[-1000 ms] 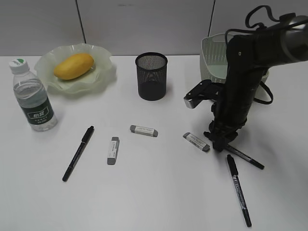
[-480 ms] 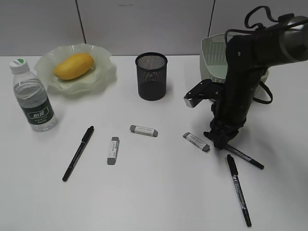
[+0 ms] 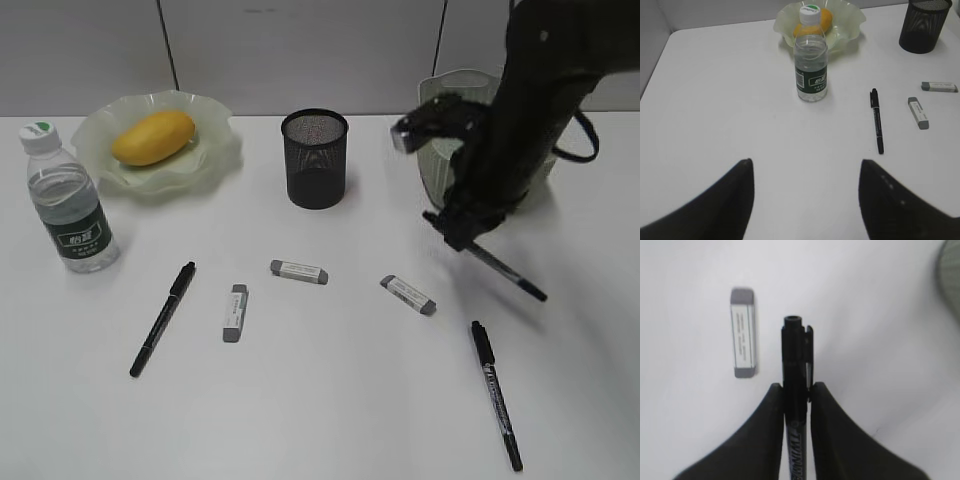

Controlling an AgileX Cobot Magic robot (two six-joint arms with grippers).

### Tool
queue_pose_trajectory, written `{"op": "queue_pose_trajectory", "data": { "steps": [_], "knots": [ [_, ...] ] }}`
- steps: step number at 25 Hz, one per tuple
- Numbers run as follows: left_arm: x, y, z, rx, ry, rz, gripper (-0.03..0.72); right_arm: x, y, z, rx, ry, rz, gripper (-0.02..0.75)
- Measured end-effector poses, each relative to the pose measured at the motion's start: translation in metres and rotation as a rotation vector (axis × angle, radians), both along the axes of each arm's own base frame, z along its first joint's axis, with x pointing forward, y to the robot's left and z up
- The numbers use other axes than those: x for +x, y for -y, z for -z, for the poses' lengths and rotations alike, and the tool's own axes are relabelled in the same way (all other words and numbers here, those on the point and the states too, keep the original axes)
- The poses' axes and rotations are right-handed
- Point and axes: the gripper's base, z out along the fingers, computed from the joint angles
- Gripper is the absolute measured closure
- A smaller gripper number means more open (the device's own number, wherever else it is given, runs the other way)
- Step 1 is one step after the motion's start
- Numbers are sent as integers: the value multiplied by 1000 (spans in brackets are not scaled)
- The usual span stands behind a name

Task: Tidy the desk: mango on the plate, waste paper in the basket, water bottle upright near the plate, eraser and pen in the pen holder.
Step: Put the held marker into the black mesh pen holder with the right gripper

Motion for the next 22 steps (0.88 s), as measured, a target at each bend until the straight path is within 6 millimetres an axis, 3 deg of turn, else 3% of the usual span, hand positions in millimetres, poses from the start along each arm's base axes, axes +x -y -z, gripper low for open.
{"op": "queue_pose_trajectory", "data": {
  "steps": [5,8,10,13,19,22],
  "knots": [
    [0,0,0,0,0,0,190,12,-13,-73,257,288,94,601],
    [0,0,0,0,0,0,190,29,-24,-104,447,474,190,601],
    [0,0,0,0,0,0,190,39,-32,-113,521,593,223,601],
    [0,0,0,0,0,0,190,54,-47,-108,532,743,195,601],
    [0,0,0,0,0,0,190,80,-71,-52,525,803,236,601],
    [0,0,0,0,0,0,190,89,-74,-39,542,846,280,601]
  ]
}}
